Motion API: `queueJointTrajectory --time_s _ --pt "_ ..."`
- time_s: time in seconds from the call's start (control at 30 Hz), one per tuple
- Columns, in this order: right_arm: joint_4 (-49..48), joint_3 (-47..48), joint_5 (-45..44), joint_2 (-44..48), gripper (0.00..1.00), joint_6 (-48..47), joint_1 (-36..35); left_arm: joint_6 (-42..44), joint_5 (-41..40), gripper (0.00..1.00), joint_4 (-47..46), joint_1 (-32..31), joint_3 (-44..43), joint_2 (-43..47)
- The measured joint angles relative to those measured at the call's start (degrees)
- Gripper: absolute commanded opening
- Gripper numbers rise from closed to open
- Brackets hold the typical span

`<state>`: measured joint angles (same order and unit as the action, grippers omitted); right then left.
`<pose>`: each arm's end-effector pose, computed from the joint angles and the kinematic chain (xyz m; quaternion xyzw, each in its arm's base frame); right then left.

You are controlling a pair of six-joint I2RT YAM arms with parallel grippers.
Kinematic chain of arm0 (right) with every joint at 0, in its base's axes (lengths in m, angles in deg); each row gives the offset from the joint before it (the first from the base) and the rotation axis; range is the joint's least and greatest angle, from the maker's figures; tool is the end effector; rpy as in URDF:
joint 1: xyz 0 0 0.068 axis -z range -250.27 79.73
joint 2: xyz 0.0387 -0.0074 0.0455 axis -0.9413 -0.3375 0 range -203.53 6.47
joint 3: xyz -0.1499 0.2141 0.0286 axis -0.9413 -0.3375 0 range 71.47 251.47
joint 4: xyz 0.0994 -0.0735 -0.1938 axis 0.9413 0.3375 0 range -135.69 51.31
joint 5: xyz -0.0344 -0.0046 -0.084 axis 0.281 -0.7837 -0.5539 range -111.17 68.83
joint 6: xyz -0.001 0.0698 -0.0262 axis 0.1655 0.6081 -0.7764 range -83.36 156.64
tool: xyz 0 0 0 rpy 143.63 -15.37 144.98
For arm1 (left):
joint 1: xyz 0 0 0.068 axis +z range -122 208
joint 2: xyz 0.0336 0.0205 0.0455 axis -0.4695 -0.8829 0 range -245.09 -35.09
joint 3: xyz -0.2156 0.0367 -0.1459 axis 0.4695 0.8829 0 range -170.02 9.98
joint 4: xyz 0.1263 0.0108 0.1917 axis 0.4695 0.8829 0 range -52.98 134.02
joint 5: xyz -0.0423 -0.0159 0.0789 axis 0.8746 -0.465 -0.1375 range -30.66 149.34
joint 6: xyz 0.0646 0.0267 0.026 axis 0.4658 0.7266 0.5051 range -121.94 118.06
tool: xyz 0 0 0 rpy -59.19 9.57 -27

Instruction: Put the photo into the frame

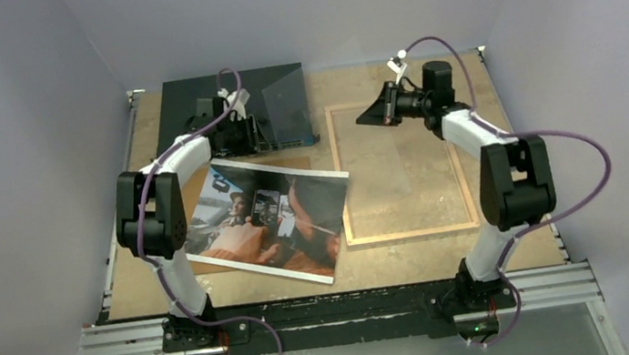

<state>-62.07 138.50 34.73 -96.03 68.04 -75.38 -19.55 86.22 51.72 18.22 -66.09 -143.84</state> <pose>0.3785 0.0858 0.2520 -0.1010 0.7626 0.5230 0.3670 0.3888 -0.0957 0.1948 0.0225 0.9098 -0.2940 0.2922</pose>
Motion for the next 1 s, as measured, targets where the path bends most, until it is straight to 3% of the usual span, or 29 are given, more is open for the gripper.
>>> queueJointTrajectory --time_s 0.3,0.47,0.87,1.0 --pt "20.68 -1.09 -7.89 10.4 0.0 -9.49 13.55 17.57 -2.78 0.38 6.86 -2.25 0.07 0.26" --pt "28.44 -1.62 -14.14 11.69 0.0 -12.79 16.41 24.63 -4.87 0.38 8.76 -5.55 1.11 0.68" --pt "33.7 -1.62 -21.84 13.73 0.0 -16.09 16.79 27.91 -5.7 0.43 7.93 -18.12 1.03 0.55" --pt "33.86 -1.62 -23.02 15.74 0.0 -15.45 17.31 28.17 -5.62 0.44 6.95 -21.29 -4.22 -2.99"
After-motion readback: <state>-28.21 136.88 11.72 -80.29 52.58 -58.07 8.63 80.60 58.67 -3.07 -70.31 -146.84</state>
